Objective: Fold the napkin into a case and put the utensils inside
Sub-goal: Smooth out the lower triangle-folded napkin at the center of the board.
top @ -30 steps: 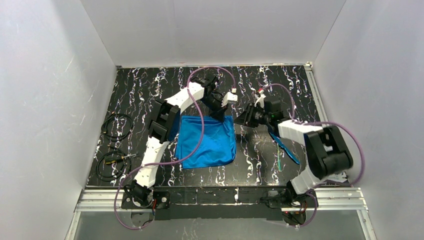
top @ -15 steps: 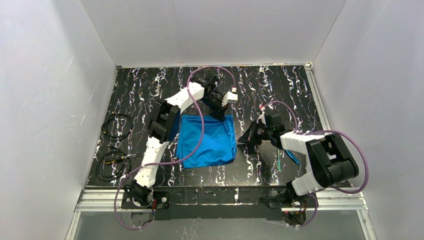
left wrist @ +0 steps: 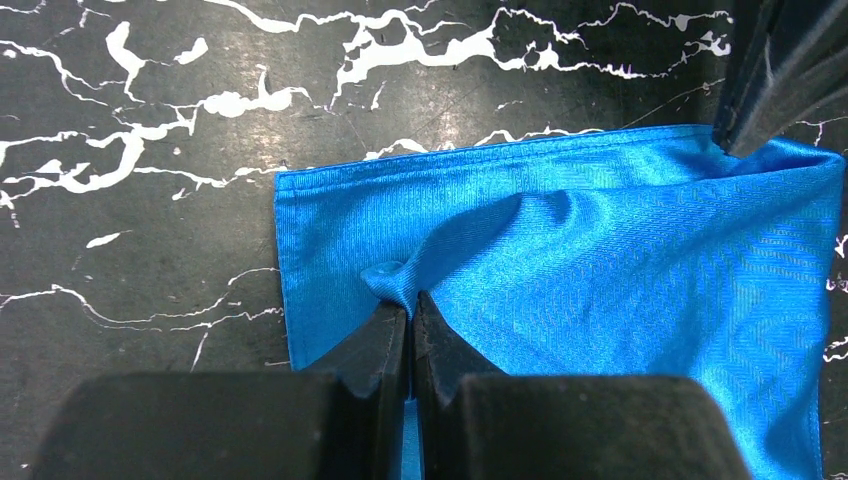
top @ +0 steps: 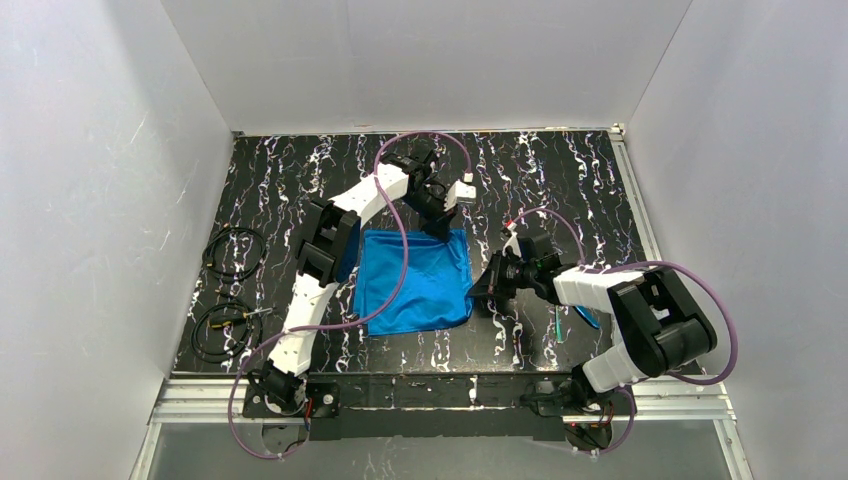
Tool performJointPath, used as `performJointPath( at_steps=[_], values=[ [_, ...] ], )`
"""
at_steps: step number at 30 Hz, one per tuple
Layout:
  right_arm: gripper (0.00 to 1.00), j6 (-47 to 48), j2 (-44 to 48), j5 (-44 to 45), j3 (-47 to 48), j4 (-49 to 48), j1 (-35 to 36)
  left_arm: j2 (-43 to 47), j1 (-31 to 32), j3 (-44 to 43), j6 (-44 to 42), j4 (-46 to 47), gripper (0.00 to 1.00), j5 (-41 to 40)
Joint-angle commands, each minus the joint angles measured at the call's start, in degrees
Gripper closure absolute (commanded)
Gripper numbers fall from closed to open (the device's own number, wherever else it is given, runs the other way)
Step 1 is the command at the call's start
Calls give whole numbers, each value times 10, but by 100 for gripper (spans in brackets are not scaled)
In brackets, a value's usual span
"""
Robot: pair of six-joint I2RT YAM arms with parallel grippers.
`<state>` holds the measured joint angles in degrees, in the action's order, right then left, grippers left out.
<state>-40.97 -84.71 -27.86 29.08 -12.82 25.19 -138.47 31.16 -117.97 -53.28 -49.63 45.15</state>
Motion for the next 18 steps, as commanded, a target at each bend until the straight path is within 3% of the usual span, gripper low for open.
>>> performJointPath(
  at_steps=[1, 18],
  values=[
    [99, 20, 2, -15, -2, 19, 11, 8, 0, -28, 8, -2, 100, 6],
    [99, 49, -30, -26, -28, 46, 13, -7, 0, -49, 37, 30, 100, -10]
  ],
)
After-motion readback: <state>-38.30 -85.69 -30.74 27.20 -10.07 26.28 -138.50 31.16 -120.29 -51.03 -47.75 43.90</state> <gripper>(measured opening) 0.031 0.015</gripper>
